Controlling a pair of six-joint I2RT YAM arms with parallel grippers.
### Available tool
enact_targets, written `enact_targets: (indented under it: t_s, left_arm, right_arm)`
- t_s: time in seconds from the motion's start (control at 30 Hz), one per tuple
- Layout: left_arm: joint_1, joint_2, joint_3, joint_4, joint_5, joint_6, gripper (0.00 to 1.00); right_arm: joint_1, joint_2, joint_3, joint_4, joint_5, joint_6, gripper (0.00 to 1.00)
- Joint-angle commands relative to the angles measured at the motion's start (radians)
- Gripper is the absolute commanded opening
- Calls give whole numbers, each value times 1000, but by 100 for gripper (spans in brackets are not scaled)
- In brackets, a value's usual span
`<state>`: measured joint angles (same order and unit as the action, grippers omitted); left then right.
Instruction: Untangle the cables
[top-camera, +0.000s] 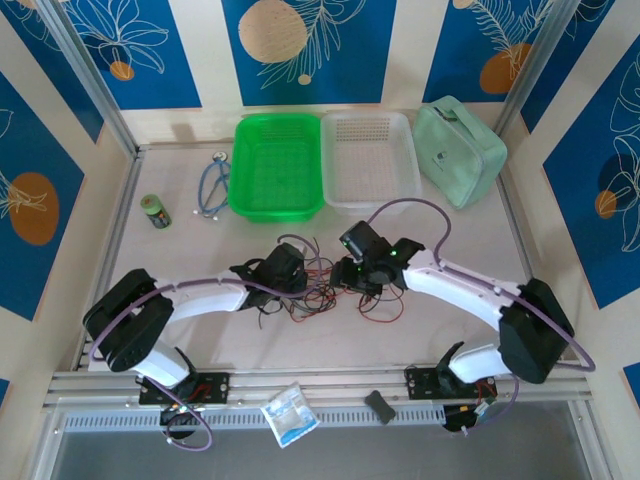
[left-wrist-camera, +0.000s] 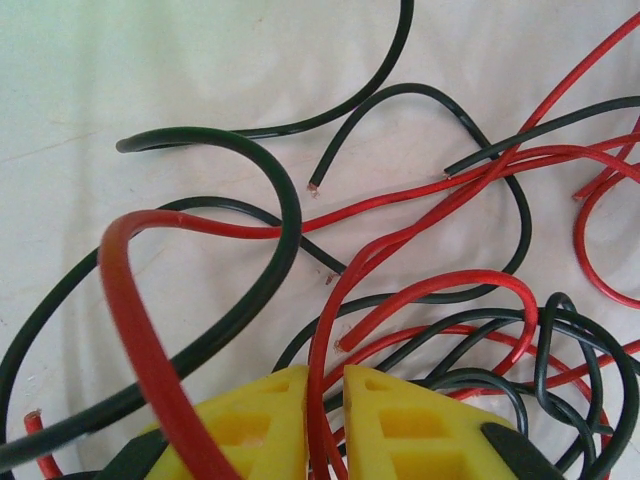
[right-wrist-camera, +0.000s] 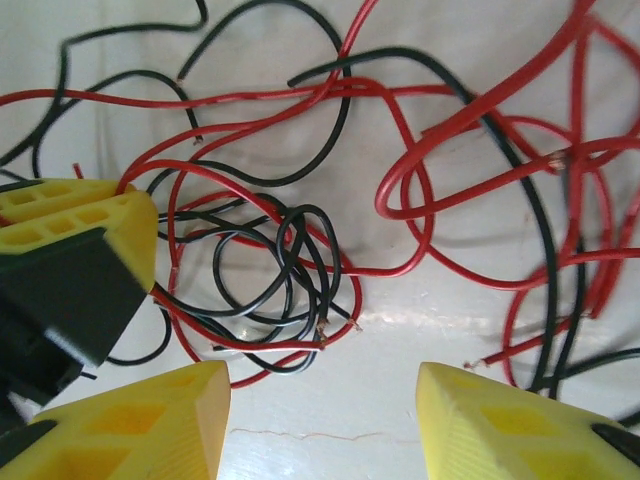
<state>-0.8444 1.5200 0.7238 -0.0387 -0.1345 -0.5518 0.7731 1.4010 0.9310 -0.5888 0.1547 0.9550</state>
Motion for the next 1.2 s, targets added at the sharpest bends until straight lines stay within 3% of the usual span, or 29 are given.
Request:
enact_targets:
  t_s: [0.0, 0.33, 0.57, 0.77, 1.03, 1.17]
  left_arm:
    - [6, -33, -21, 25, 23, 0, 16]
    - [6, -64, -50, 12, -10, -3, 15]
    - [7, -32, -62, -33, -94, -49, 8]
    - [10, 1, -84, -54, -172, -94, 2]
    - [19, -25, -116, -12, -173, -99, 1]
    - [21, -45, -109, -1, -171, -84, 1]
  right_arm:
    - [5, 86, 44, 21, -62, 40, 52]
    - [11, 319, 124, 52, -110, 45, 49]
    - [14, 324, 91, 13, -69, 49, 19]
    - [12, 260, 68, -43, -4, 39, 0]
    - [11, 100, 39, -117, 146, 23, 0]
    - [8, 16, -22, -114, 163, 72, 0]
